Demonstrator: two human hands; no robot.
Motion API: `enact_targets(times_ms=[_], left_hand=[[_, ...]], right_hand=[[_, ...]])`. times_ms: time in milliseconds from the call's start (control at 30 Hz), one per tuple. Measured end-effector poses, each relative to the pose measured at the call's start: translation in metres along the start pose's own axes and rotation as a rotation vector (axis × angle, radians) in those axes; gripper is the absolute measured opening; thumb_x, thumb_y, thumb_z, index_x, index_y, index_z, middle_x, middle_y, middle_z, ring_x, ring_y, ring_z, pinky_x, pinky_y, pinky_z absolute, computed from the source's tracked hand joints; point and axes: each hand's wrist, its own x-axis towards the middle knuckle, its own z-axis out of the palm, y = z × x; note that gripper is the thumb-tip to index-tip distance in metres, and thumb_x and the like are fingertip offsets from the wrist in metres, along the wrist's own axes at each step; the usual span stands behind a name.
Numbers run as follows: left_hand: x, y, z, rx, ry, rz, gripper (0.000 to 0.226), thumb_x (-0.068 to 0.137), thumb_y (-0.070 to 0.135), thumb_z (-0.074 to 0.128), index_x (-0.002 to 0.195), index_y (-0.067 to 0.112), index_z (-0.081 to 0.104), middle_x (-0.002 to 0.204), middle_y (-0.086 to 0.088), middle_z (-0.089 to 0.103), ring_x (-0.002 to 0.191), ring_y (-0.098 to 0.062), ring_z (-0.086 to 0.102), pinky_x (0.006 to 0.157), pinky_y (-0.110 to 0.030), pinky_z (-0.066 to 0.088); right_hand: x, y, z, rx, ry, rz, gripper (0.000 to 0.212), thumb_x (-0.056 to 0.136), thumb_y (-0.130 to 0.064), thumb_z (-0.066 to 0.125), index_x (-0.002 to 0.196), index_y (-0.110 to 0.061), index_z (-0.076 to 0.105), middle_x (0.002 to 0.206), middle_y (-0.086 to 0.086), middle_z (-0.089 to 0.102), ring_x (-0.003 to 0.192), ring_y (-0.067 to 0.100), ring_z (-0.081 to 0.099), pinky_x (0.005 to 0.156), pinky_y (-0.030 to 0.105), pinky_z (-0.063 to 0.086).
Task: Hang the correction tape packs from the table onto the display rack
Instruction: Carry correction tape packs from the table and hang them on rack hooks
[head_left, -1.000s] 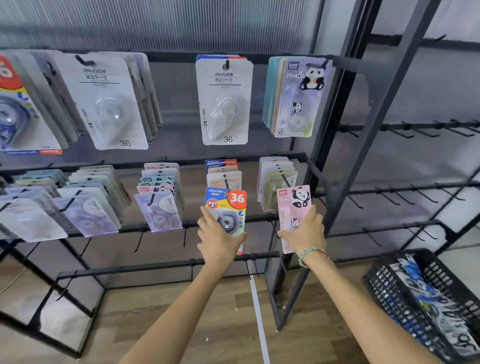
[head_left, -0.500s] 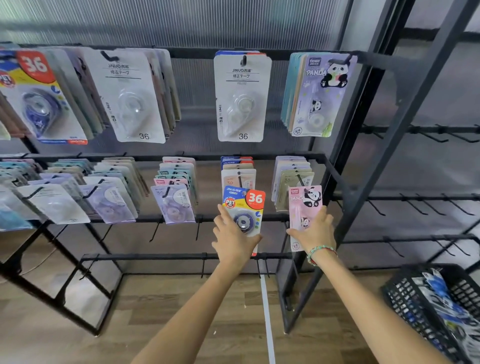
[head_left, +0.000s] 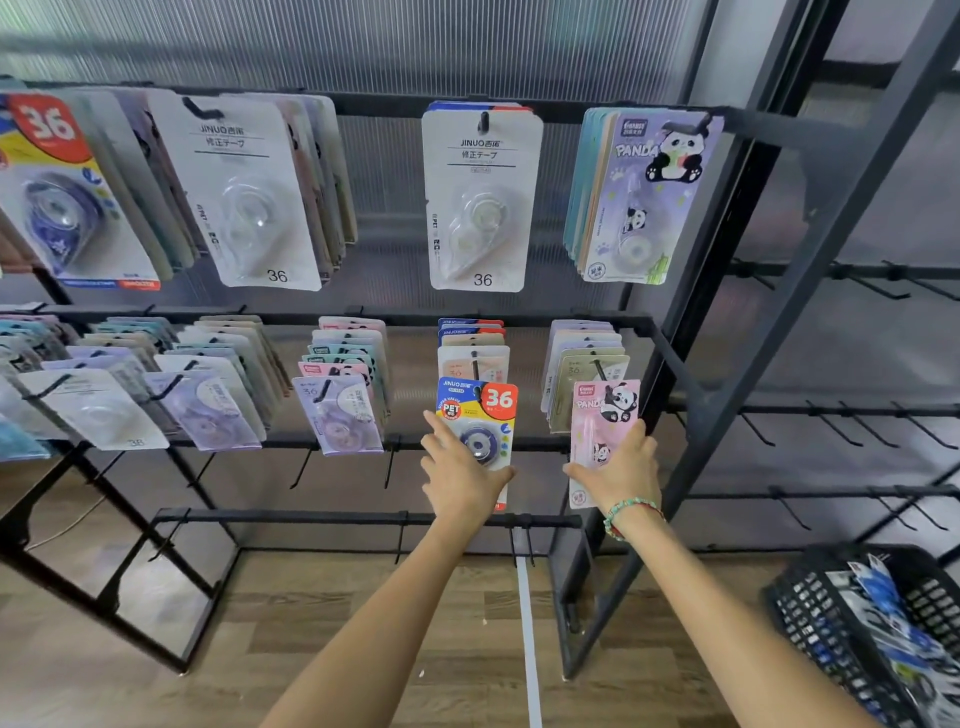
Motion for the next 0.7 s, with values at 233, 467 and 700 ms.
enact_targets(times_ms=[233, 467, 700], left_hand=[[0.031, 0.006, 0.019, -0.082, 0.027, -0.027, 0.127, 0.068, 0.038, 0.086, 0.152, 0.013, -0.006, 0.135, -0.012, 0.031, 0.127, -0.030, 0.039, 0.101, -0.049, 0.045], [0.042, 0.008, 0.023, -0.072, 0.063, -0.052, 0.128, 0.067, 0.045, 0.085, 0.153, 0.018, -0.006, 0.136, -0.011, 0.033, 0.128, -0.029, 0.041, 0.102, -0.051, 0.043], [0.028, 0.000, 0.008, 0.035, 0.078, 0.075, 0.137, 0.063, 0.059, 0.080, 0.152, 0.012, -0.012, 0.151, -0.016, 0.020, 0.139, -0.035, 0.027, 0.110, -0.051, 0.029]], right_hand=[[0.028, -0.007, 0.016, 0.055, 0.044, 0.004, 0.111, 0.063, -0.029, 0.088, 0.143, -0.002, 0.016, 0.136, 0.019, 0.034, 0.125, 0.037, 0.039, 0.098, 0.045, 0.040], [0.041, -0.010, 0.020, 0.065, 0.046, 0.007, 0.116, 0.063, -0.030, 0.087, 0.146, -0.002, 0.011, 0.141, 0.019, 0.031, 0.128, 0.036, 0.036, 0.101, 0.046, 0.041], [0.017, -0.007, 0.016, 0.081, -0.028, 0.002, 0.123, 0.073, -0.041, 0.079, 0.149, -0.001, -0.009, 0.156, 0.018, 0.011, 0.142, 0.033, 0.019, 0.112, 0.042, 0.025]])
